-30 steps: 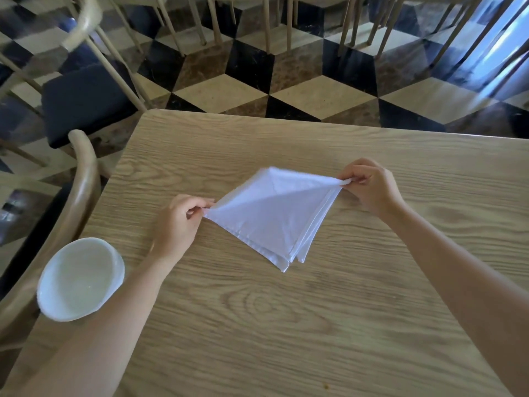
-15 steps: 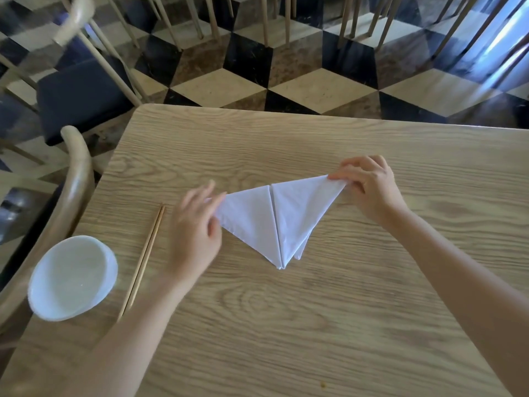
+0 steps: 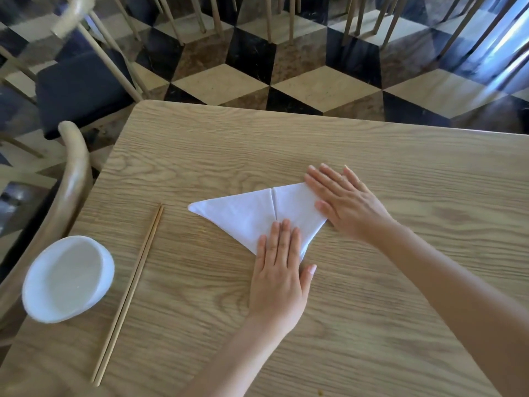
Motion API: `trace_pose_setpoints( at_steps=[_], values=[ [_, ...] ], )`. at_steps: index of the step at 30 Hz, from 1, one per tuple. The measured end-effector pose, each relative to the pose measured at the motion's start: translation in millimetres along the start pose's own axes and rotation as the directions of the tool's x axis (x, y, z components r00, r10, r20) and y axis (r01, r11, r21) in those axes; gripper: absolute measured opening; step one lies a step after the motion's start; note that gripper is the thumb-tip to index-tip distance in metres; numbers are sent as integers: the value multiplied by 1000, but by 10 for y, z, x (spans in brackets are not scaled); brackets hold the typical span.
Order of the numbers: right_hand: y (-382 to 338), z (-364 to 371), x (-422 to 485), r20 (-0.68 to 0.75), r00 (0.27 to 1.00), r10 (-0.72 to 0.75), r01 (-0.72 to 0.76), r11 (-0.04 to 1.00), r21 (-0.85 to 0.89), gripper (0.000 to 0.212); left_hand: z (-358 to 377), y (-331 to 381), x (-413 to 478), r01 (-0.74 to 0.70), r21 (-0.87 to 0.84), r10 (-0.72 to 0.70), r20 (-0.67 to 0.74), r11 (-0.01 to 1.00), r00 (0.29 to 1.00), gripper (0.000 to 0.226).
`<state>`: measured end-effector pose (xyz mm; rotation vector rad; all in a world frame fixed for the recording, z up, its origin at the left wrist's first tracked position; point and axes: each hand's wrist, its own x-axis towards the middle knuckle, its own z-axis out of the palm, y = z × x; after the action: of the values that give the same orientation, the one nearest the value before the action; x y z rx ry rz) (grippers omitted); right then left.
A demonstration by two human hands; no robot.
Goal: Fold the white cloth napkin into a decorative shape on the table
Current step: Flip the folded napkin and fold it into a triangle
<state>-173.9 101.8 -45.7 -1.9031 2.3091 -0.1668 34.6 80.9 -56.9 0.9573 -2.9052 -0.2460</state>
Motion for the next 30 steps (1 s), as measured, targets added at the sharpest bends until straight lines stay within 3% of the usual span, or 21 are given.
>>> trace_pose_setpoints(
  at_steps=[5,7,10,12,14,16,18,20,21,24,26,30],
  values=[
    [231,-196,128,17,971,238,-237,971,-21,69,-14,5,1,8,-15,-8,1,1000,1000,60],
    [46,-214,119,-53,983,176,-177,984,-11,67,-17,5,-2,6,-52,-6,1,999,1000,59],
    [-282,-12,-6,-49,995,-82,81,996,-40,57,-8,9,5,17,-61,-16,16,998,1000,59],
    [-239,37,14,-9,998,-58,58,998,-26,56,-12,18,3,20,-54,-18,38,998,999,60],
    [-117,-2,118,40,997,68,-68,998,-5,63,-65,31,3,36,-89,-28,83,995,996,62],
    [-110,-73,184,43,989,145,-144,989,-6,70,-165,31,11,15,-302,3,60,953,998,69],
    [-293,-110,132,-26,988,150,-150,988,25,70,-350,-83,69,79,-625,-67,43,777,997,63],
    [-630,-115,-61,-116,990,78,-74,996,43,64,-489,-356,147,120,-752,-204,-20,648,979,45],
    [-815,-81,-191,-147,989,29,-20,998,63,60,-538,-536,202,127,-733,-278,-87,668,957,43],
    [-1243,108,-539,-161,986,-47,62,994,88,51,-512,-1218,394,231,-459,-378,-259,858,889,44],
    [-1304,247,-621,-237,971,-22,49,993,110,40,-500,-1545,494,266,-371,-367,-233,890,901,40],
    [-1267,373,-650,-378,925,30,44,982,185,35,-564,-1745,558,169,-423,-246,-135,890,960,31]
  ],
)
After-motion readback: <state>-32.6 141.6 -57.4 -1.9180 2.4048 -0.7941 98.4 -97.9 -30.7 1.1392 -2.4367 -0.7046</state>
